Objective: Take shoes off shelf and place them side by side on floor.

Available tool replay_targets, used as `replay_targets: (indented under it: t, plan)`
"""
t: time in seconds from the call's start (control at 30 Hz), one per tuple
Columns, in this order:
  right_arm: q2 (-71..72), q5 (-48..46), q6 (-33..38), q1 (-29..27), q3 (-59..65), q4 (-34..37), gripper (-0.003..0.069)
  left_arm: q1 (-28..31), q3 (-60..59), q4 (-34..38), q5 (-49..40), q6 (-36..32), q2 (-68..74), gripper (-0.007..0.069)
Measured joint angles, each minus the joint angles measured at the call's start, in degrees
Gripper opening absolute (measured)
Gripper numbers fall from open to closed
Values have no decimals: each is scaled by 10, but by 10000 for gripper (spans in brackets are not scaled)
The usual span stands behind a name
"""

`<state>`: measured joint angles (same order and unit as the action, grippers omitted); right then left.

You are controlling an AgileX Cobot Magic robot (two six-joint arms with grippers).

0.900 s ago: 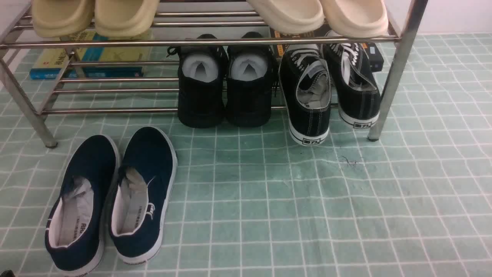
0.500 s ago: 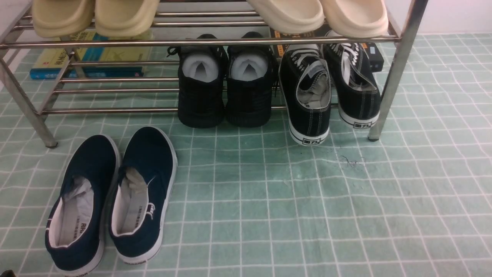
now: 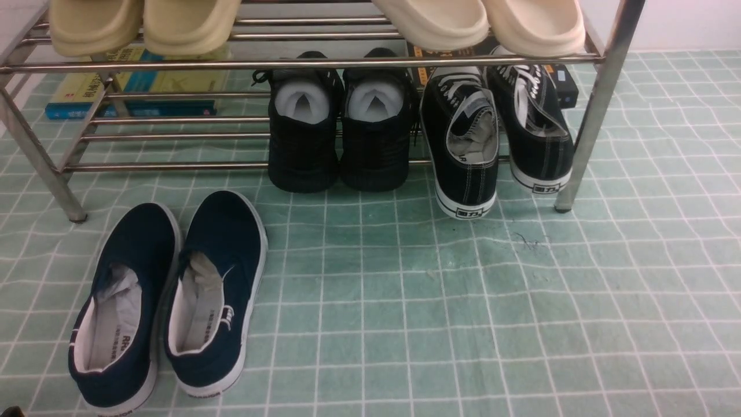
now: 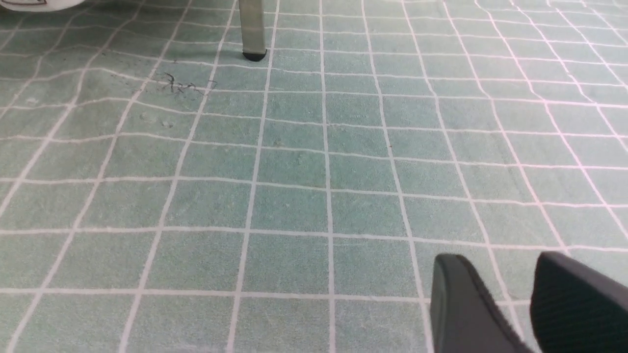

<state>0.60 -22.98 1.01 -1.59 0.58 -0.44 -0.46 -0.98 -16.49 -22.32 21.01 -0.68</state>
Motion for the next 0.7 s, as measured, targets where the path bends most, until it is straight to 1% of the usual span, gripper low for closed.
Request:
replay_targets:
  t: [0.03,0.1,0.13,0.3,0.33,0.37,0.4,0.53,0.6,0.7]
  plan:
    - [0,1,-1,0,0,-14,239,0,0,0,0,0,0,189]
    - [0,1,-6,0,0,-12,239,0,0,0,0,0,0,190]
    - [0,4,-20,0,1,-1,239,0,0,0,0,0,0,191]
    - [0,21,-181,0,5,208,239,0,0,0,0,0,0,197]
    - [0,21,-186,0,6,223,239,0,0,0,0,0,0,197]
    - [0,23,-217,0,7,271,239,0,0,0,0,0,0,197]
    - [0,23,-230,0,8,294,239,0,0,0,0,0,0,198]
    - [0,24,-241,0,8,342,239,0,0,0,0,0,0,201]
    - [0,26,-241,0,8,346,239,0,0,0,0,0,0,201]
    - [0,57,-225,0,-4,346,222,0,0,0,0,0,0,206]
